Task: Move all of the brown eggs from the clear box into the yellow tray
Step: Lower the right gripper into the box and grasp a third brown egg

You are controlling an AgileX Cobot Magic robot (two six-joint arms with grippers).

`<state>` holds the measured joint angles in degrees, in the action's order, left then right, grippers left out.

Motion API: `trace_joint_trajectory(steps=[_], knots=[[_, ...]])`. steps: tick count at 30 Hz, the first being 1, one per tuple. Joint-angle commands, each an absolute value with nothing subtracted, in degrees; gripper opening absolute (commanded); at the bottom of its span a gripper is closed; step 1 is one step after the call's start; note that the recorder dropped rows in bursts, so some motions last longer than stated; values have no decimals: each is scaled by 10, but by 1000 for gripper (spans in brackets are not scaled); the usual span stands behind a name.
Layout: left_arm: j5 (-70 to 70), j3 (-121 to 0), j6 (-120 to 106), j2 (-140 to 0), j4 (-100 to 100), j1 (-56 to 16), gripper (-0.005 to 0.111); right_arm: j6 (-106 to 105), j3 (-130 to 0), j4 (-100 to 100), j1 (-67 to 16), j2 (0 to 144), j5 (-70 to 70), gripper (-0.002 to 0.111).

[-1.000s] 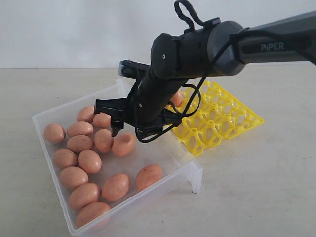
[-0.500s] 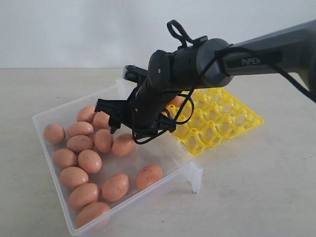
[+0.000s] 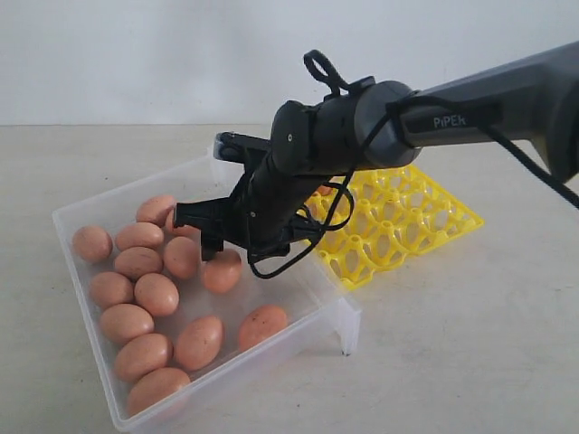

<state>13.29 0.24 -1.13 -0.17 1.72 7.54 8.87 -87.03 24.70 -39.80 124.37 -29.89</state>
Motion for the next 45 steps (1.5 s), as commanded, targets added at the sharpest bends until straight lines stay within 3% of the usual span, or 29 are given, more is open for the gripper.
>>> trace_joint_trajectory(steps=[1,10,18,25,45], knots=[[133,0,-12,0,20,74,-4,33,-864,246,-399,1235,-291,58],[133,0,-12,0,20,74,-4,-4,-864,237,-399,1161,-246,58],[133,0,-12,0,20,74,-4,-85,-864,226,-429,1167,-348,58],[133,0,-12,0,20,74,-4,103,-926,139,-452,1231,-390,58],[133,0,-12,0,20,74,-4,104,-934,157,-452,1273,-321,58]])
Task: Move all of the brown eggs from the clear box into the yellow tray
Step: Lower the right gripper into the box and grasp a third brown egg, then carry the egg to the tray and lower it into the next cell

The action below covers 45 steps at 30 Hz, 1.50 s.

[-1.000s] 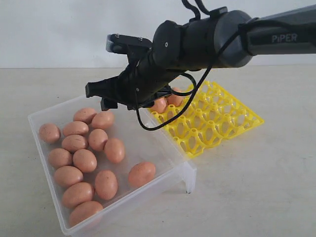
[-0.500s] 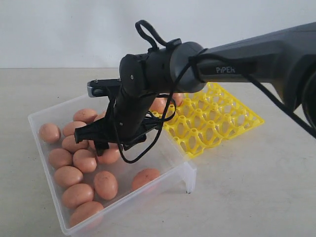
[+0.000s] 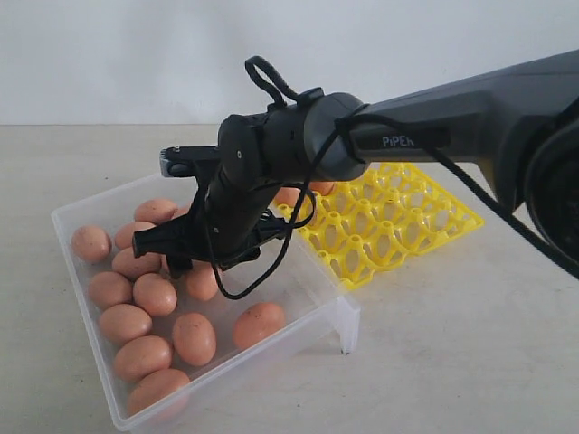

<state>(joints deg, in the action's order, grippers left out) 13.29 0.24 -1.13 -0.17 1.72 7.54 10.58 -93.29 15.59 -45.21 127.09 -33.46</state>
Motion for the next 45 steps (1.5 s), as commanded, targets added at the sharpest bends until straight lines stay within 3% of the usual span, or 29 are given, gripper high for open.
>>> trace_joint_trajectory(steps=[1,6,8,10,13,14,23,30,34,38,41,45], knots=[[133,0,-12,0,20,74,-4,104,-934,157,-452,1274,-323,58],[133,0,-12,0,20,74,-4,106,-934,157,-452,1275,-336,58],[133,0,-12,0,20,74,-4,106,-934,157,-452,1275,-341,52],[133,0,-12,0,20,74,-4,106,-934,157,-452,1275,-348,36],[133,0,-12,0,20,74,-4,96,-934,157,-452,1275,-350,4],[133,0,-12,0,20,74,-4,90,-934,157,-452,1275,-350,0],[133,0,-12,0,20,74,-4,91,-934,120,-452,1215,-351,0],[133,0,-12,0,20,74,-4,239,-919,-25,-453,1136,-349,0],[133,0,-12,0,20,74,-4,393,-815,-223,-485,1059,-233,0],[133,0,-12,0,20,74,-4,747,-668,-631,-522,968,-143,0],[133,0,-12,0,20,74,-4,1032,-584,-919,-525,925,-247,0],[133,0,-12,0,20,74,-4,1203,-533,-999,-501,912,-556,0]])
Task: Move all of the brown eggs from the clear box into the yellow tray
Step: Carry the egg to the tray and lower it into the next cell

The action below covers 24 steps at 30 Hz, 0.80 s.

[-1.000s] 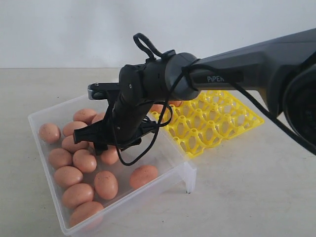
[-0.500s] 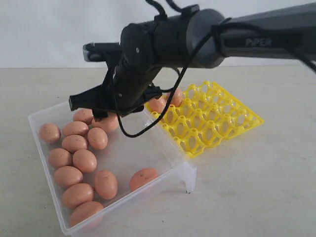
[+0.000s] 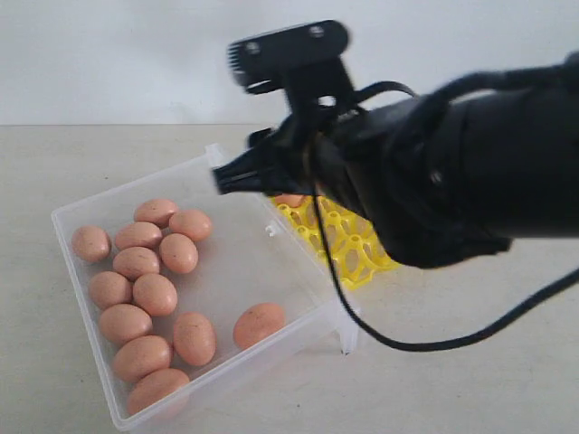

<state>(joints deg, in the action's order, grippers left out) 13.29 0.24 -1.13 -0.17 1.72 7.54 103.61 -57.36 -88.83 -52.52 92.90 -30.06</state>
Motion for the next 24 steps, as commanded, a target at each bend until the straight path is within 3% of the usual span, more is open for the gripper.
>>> trace_joint_trajectory(steps=[1,3,6,10,13,15,20,24], knots=[[133,0,-12,0,20,74,-4,1203,-535,-999,-476,914,-599,0],[133,0,-12,0,20,74,-4,1203,-546,-999,-421,914,-581,0],[133,0,-12,0,20,74,-4,1203,-573,-999,-301,923,-366,0],[133,0,-12,0,20,74,-4,1117,-692,-999,-109,1017,131,0],[133,0,-12,0,20,74,-4,954,-801,-999,-18,1111,529,0],[133,0,-12,0,20,74,-4,946,-862,-996,13,1165,655,0],[133,0,-12,0,20,74,-4,874,-910,-999,20,1218,699,0],[133,0,-12,0,20,74,-4,803,-907,-999,0,1224,609,0]])
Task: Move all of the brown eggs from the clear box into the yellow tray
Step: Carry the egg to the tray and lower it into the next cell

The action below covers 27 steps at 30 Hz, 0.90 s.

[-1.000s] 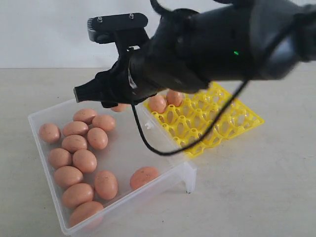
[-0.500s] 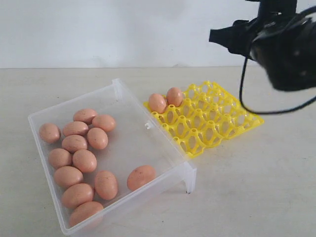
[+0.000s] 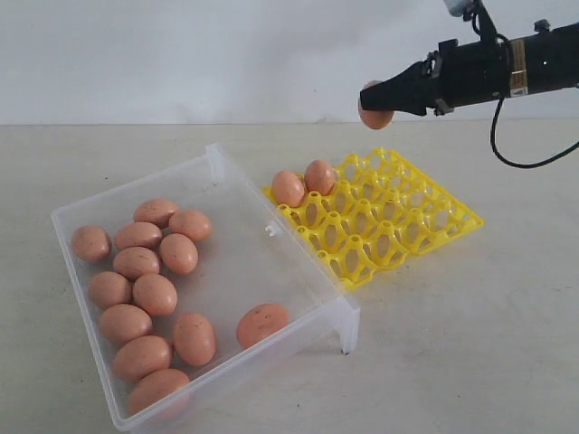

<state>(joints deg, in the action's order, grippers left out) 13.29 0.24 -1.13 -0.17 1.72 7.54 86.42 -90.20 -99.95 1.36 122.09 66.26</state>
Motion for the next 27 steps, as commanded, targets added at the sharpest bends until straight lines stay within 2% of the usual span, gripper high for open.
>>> trace_joint_trajectory(steps=[1,4,11,19,27], knots=[[133,0,-12,0,20,74,-4,803,-907,-999,-3,1225,580,0],[133,0,-12,0,20,74,-4,794,-907,-999,-19,1235,509,0],[133,0,-12,0,20,74,-4,628,-907,-972,-62,1268,385,0],[133,0,-12,0,20,74,-4,540,-909,-917,-86,1299,367,0],[133,0,-12,0,20,74,-4,632,-909,-914,-86,1301,382,0]])
